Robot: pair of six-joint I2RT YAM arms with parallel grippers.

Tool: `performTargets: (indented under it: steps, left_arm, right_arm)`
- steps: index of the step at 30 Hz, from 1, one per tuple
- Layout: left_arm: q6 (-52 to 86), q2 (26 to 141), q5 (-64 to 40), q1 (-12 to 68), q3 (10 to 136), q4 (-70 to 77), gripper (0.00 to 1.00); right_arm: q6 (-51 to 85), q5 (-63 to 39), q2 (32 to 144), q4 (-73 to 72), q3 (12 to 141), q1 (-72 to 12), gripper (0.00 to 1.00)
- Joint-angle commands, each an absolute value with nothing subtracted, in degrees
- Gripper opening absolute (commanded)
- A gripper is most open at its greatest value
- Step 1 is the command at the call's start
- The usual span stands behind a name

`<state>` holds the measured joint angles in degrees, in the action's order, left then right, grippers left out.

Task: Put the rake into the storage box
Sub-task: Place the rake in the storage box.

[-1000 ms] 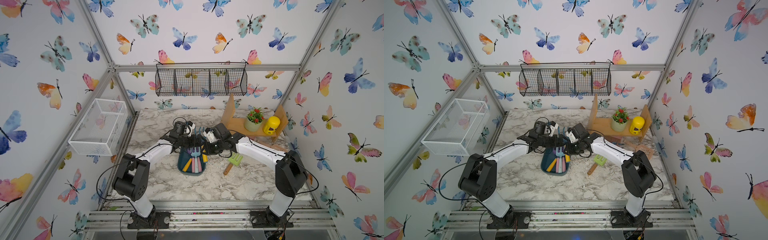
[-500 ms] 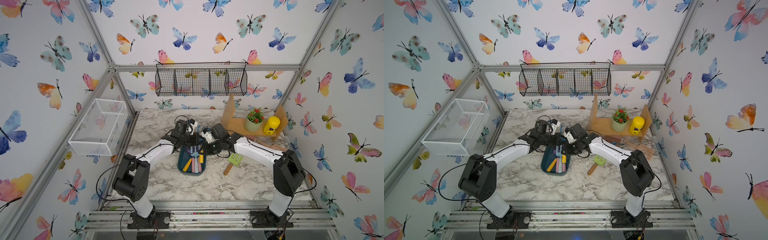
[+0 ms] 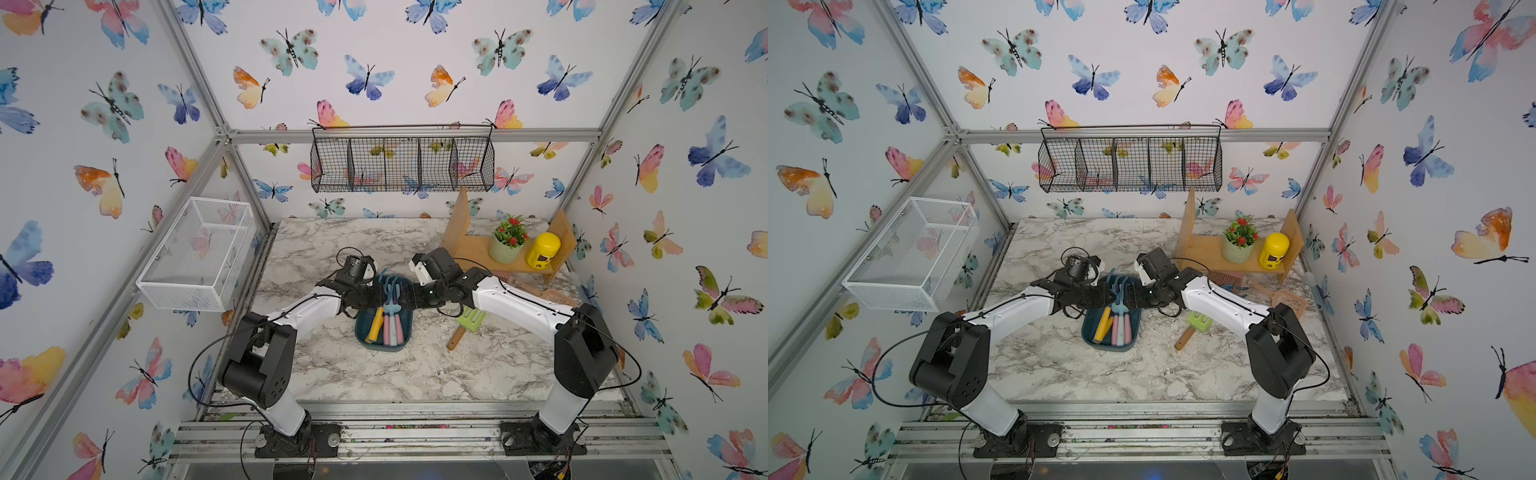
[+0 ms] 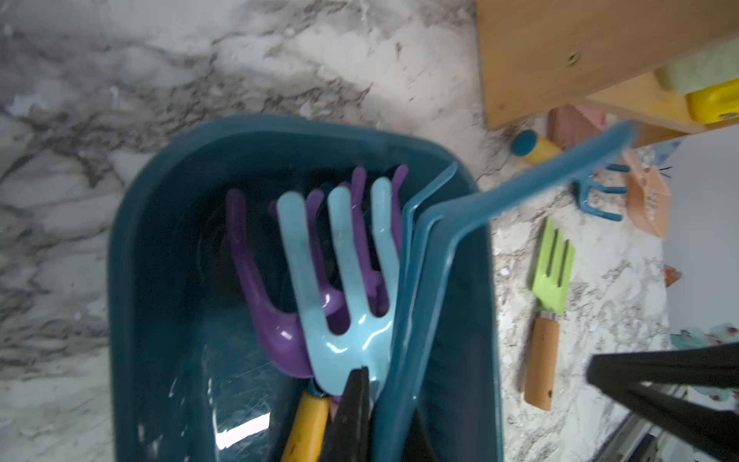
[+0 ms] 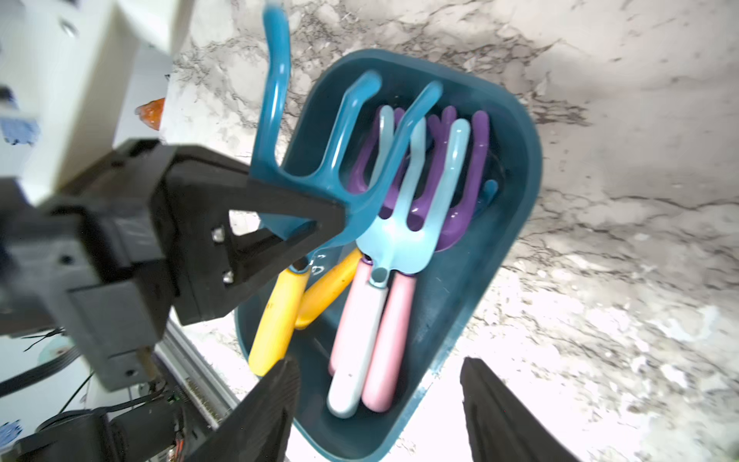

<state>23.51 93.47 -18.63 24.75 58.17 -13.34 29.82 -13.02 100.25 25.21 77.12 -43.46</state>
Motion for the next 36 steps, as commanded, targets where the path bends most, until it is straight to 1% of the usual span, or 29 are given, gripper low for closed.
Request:
performTargets:
  steps: [1, 4, 14, 20, 23, 24, 25, 26, 27, 28, 29, 30, 31, 32, 34, 36]
  left_arm:
    - [22.54, 92.07, -15.32, 24.74, 56.92, -15.20, 0.00]
    - [23.24, 93.35, -14.85, 24.65, 57.47, -15.33, 0.00]
    - [26.11, 95.97, -17.84, 23.22, 60.07, -13.45, 0.00]
    - [28.38, 96.48, -16.70, 22.05, 58.28, -13.88, 0.00]
    - [29.43, 97.03, -15.78, 21.80, 57.88, -14.69, 0.04]
    - [29.53, 97.24, -15.13, 21.80, 58.13, -15.20, 0.08]
    - [29.53, 97.40, -14.69, 21.80, 58.43, -15.68, 0.15]
    - [29.53, 97.43, -14.32, 21.79, 58.60, -15.94, 0.27]
    - [29.68, 97.30, -13.87, 21.75, 58.65, -16.16, 0.43]
    - [29.77, 97.15, -13.36, 21.80, 58.63, -16.41, 0.62]
    - [29.78, 97.04, -12.55, 21.80, 58.85, -16.87, 0.77]
    - [29.79, 96.87, -11.35, 21.73, 59.13, -17.51, 0.87]
    - [29.84, 96.70, -10.36, 21.80, 59.62, -18.26, 0.91]
    - [29.86, 96.49, -9.30, 21.80, 60.19, -19.04, 0.92]
    - [29.83, 95.55, -5.97, 21.88, 61.44, -20.97, 0.92]
    - [29.93, 94.32, -2.48, 21.97, 62.82, -22.93, 0.90]
  right_arm:
    - [30.59, -8.12, 98.61, 25.93, 76.12, -43.33, 0.70]
    - [30.76, -7.88, 98.53, 26.19, 75.96, -43.33, 0.70]
    - [30.81, -7.21, 98.30, 26.41, 75.39, -43.33, 0.70]
    - [30.92, -6.84, 97.92, 26.37, 75.10, -43.33, 0.70]
    - [30.93, -6.85, 98.07, 26.37, 75.12, -43.33, 0.70]
    - [30.87, -6.92, 98.09, 26.45, 75.15, -43.33, 0.70]
    - [30.87, -6.81, 98.09, 26.54, 75.15, -43.33, 0.70]
    - [30.86, -6.69, 98.09, 26.67, 75.15, -43.31, 0.70]
    - [31.01, -6.60, 98.00, 26.76, 75.15, -43.33, 0.70]
    - [31.00, -6.49, 97.83, 26.74, 74.99, -43.33, 0.70]
    - [31.01, -6.38, 97.67, 26.72, 74.89, -43.33, 0.70]
    - [31.08, -6.32, 97.56, 26.72, 74.80, -43.33, 0.70]
    - [31.05, -6.28, 97.47, 26.72, 74.72, -43.33, 0.70]
    - [31.08, -6.33, 97.47, 26.76, 74.71, -43.34, 0.70]
    - [31.16, -6.19, 97.55, 26.98, 74.77, -43.33, 0.70]
    - [31.18, -5.87, 97.65, 27.31, 74.79, -43.34, 0.70]
